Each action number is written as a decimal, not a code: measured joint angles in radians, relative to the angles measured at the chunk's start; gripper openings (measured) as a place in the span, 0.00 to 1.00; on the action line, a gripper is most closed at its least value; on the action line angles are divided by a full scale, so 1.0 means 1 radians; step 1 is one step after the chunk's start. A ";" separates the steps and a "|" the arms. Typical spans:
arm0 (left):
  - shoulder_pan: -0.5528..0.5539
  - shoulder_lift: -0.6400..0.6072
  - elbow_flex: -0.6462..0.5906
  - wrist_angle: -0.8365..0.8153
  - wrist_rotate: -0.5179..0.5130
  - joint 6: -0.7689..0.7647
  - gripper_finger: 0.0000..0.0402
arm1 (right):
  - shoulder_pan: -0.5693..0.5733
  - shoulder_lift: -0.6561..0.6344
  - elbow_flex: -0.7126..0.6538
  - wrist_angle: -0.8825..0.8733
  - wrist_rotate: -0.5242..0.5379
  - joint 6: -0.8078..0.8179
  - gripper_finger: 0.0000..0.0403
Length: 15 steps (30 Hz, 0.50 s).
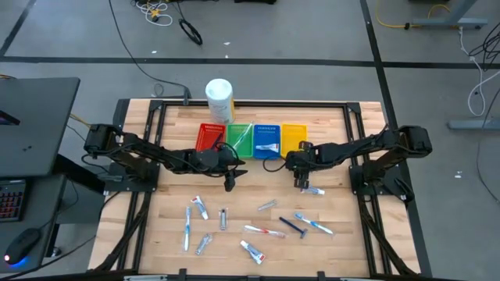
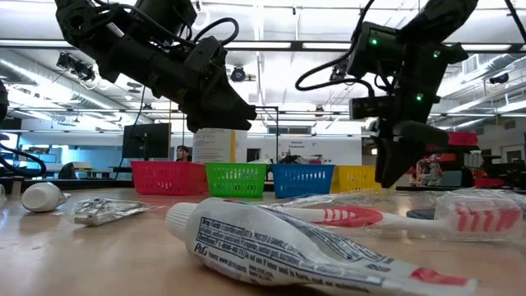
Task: Pick & Place Travel size toiletries
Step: Put the silver nail cutter into the yellow bin
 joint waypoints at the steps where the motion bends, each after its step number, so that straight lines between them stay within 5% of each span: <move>1: 0.000 0.000 0.000 0.000 0.000 0.000 0.46 | -0.003 0.000 0.000 0.005 -0.007 -0.021 0.49; 15: 0.000 0.000 0.000 -0.006 0.000 0.000 0.46 | -0.099 0.008 -0.032 0.026 -0.033 -0.060 0.49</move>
